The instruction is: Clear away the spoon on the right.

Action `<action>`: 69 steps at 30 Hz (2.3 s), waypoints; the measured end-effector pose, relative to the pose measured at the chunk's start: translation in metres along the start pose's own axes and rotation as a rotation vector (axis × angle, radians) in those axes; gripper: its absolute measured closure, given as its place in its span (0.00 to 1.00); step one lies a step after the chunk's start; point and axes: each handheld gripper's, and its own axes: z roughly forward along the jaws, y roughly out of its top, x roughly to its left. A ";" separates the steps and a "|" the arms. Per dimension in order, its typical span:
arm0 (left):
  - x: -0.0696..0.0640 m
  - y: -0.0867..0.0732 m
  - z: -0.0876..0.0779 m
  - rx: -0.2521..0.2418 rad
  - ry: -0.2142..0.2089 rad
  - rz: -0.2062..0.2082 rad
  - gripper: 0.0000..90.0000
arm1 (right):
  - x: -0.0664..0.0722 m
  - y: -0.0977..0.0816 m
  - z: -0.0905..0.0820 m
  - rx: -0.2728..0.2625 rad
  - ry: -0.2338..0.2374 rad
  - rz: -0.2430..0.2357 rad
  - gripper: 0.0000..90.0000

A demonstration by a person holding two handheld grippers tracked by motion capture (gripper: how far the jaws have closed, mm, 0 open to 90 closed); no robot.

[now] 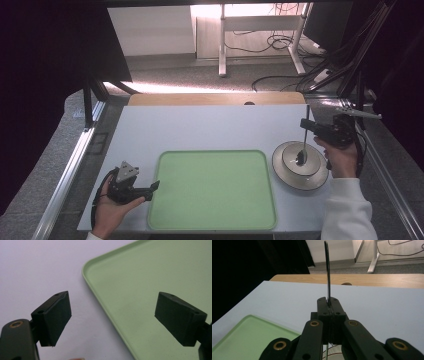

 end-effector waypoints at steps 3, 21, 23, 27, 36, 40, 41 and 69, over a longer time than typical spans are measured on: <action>0.000 0.000 -0.001 -0.003 0.000 -0.003 0.15 | 0.002 0.001 -0.001 -0.006 0.006 -0.002 0.99; 0.001 0.000 -0.001 -0.005 0.005 -0.009 0.15 | 0.017 0.005 -0.008 -0.023 0.033 -0.031 0.99; 0.001 0.000 -0.001 -0.006 0.005 -0.010 0.15 | 0.020 0.005 -0.008 -0.025 0.044 -0.031 0.99; 0.001 0.000 -0.001 -0.008 0.005 -0.010 0.15 | 0.024 0.007 -0.008 -0.025 0.054 -0.040 0.99; 0.001 0.001 -0.001 -0.009 0.003 -0.011 0.15 | 0.037 0.007 -0.005 -0.012 0.090 -0.060 0.99; 0.001 0.001 -0.002 -0.010 0.003 -0.009 0.15 | 0.046 0.006 0.000 0.001 0.113 -0.068 0.99; 0.001 0.001 -0.002 -0.011 0.005 -0.009 0.15 | 0.046 0.006 0.000 0.001 0.113 -0.068 0.99; 0.004 0.001 -0.001 -0.008 0.006 -0.015 0.15 | 0.085 -0.004 0.015 0.038 0.188 -0.105 0.99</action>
